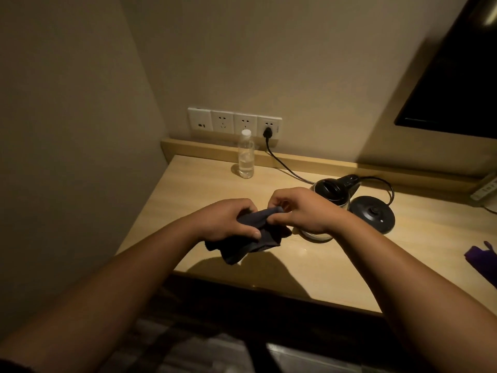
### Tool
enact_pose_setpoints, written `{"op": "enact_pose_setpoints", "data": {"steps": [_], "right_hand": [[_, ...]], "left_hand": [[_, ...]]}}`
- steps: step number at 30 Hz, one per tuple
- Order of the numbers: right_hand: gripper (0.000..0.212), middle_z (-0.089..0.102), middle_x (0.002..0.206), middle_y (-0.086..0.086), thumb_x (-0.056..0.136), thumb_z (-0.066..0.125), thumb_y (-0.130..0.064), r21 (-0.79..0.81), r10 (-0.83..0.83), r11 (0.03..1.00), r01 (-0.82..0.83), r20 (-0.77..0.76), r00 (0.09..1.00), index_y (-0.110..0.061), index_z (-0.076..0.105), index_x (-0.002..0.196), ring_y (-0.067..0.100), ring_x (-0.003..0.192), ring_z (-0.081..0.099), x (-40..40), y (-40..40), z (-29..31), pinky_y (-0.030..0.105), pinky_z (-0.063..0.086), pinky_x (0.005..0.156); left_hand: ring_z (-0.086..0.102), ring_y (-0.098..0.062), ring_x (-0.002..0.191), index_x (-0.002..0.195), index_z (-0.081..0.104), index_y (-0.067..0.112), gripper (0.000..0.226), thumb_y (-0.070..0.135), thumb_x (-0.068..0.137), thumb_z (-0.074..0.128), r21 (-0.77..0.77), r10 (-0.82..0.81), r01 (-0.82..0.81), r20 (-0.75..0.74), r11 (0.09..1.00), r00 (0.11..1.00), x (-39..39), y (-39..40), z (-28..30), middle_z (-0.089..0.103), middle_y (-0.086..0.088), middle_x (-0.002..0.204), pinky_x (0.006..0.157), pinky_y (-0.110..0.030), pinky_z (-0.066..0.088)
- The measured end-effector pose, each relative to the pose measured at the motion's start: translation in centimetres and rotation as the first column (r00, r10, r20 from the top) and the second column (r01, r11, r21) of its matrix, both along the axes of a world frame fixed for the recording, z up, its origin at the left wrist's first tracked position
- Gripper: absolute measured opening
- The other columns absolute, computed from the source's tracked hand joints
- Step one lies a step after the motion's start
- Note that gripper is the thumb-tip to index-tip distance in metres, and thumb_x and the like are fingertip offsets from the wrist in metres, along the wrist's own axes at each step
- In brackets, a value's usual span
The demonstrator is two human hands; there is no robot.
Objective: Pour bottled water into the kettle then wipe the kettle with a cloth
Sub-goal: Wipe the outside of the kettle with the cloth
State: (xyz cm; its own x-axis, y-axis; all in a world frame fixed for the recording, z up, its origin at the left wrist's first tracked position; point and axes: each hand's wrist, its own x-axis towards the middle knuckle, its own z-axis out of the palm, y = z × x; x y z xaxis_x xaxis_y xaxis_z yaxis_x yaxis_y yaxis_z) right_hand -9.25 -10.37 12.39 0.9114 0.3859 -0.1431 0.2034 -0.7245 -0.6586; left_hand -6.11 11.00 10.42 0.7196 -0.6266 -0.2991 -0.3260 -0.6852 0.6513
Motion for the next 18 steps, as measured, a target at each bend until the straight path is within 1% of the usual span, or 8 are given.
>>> {"op": "enact_pose_setpoints", "data": {"steps": [3, 5, 7, 11, 14, 15, 16, 18], "right_hand": [[0.008, 0.062, 0.094, -0.004, 0.089, 0.064, -0.029, 0.070, -0.042, 0.997, 0.044, -0.038, 0.998, -0.026, 0.061, 0.096, 0.014, 0.088, 0.062, -0.4, -0.6, 0.0, 0.036, 0.056, 0.079], [0.007, 0.062, 0.095, -0.002, 0.090, 0.063, -0.027, 0.103, -0.083, 0.991, 0.088, -0.051, 0.995, -0.025, 0.060, 0.095, 0.016, 0.090, 0.062, -0.5, -1.2, -0.2, 0.039, 0.056, 0.083], [0.007, 0.062, 0.096, 0.002, 0.090, 0.062, -0.026, 0.118, -0.115, 0.985, 0.126, -0.092, 0.989, -0.024, 0.059, 0.096, 0.020, 0.090, 0.062, -0.6, -1.4, -0.3, 0.042, 0.056, 0.083], [0.019, 0.060, 0.097, 0.004, 0.086, 0.064, -0.022, 0.020, -0.104, 0.994, 0.109, -0.146, 0.984, -0.021, 0.054, 0.102, 0.026, 0.092, 0.061, -0.6, -0.8, -0.1, 0.042, 0.055, 0.081], [0.046, 0.057, 0.107, -0.004, 0.087, 0.066, -0.032, -0.060, -0.065, 0.997, 0.057, -0.137, 0.988, -0.025, 0.045, 0.127, 0.018, 0.098, 0.060, -0.6, 0.5, 0.3, 0.034, 0.055, 0.085], [0.050, 0.057, 0.110, -0.004, 0.087, 0.066, -0.037, -0.089, -0.059, 0.995, 0.049, -0.118, 0.991, -0.026, 0.044, 0.131, 0.017, 0.100, 0.059, -0.7, 1.0, 0.3, 0.032, 0.054, 0.086], [0.048, 0.059, 0.111, -0.003, 0.087, 0.066, -0.039, -0.127, -0.057, 0.991, 0.048, -0.074, 0.996, -0.026, 0.048, 0.129, 0.017, 0.101, 0.059, -0.6, 1.5, 0.1, 0.030, 0.053, 0.086], [0.031, 0.060, 0.110, 0.000, 0.088, 0.065, -0.036, -0.240, -0.042, 0.969, 0.057, 0.067, 0.997, -0.022, 0.058, 0.115, 0.017, 0.100, 0.056, -0.6, 2.4, -0.5, 0.030, 0.050, 0.082]], "left_hand": [[0.062, -0.014, 0.096, 0.114, 0.059, 0.024, 0.024, 0.029, 0.091, 0.067, 0.017, -0.030, 0.030, 0.003, 0.999, 1.000, -0.1, 2.1, 0.0, 0.063, 0.005, 0.106, 0.083, -0.036, 0.056], [0.060, -0.009, 0.100, 0.116, 0.062, 0.025, 0.020, 0.024, 0.096, 0.060, 0.002, -0.012, 0.012, 0.068, 1.000, 0.998, -0.1, 3.0, -0.1, 0.063, 0.008, 0.108, 0.087, -0.034, 0.053], [0.059, -0.008, 0.098, 0.117, 0.063, 0.025, 0.020, 0.023, 0.099, 0.055, -0.017, 0.008, -0.006, 0.139, 1.000, 0.990, 0.1, 3.4, 0.3, 0.064, 0.008, 0.107, 0.086, -0.032, 0.052], [0.059, -0.013, 0.091, 0.112, 0.063, 0.021, 0.017, 0.021, 0.099, 0.053, 0.025, -0.023, 0.017, 0.263, 1.000, 0.964, 0.4, 2.7, 1.5, 0.064, 0.004, 0.103, 0.080, -0.036, 0.052], [0.055, -0.015, 0.092, 0.109, 0.061, 0.020, 0.015, 0.021, 0.098, 0.051, 0.076, -0.064, 0.040, 0.349, 0.996, 0.935, 0.5, 1.9, 2.3, 0.060, 0.002, 0.104, 0.079, -0.034, 0.049], [0.054, -0.015, 0.093, 0.109, 0.060, 0.020, 0.014, 0.022, 0.098, 0.051, 0.087, -0.079, 0.050, 0.368, 0.995, 0.927, 0.5, 1.7, 2.4, 0.057, 0.002, 0.106, 0.079, -0.033, 0.048], [0.052, -0.015, 0.093, 0.109, 0.059, 0.020, 0.014, 0.023, 0.098, 0.051, 0.103, -0.100, 0.065, 0.386, 0.993, 0.917, 0.5, 1.5, 2.5, 0.054, 0.002, 0.108, 0.079, -0.033, 0.047], [0.052, -0.016, 0.092, 0.110, 0.059, 0.019, 0.015, 0.023, 0.097, 0.051, 0.155, -0.150, 0.093, 0.411, 0.984, 0.899, 0.5, 1.3, 2.6, 0.052, 0.001, 0.108, 0.080, -0.034, 0.049]]}}
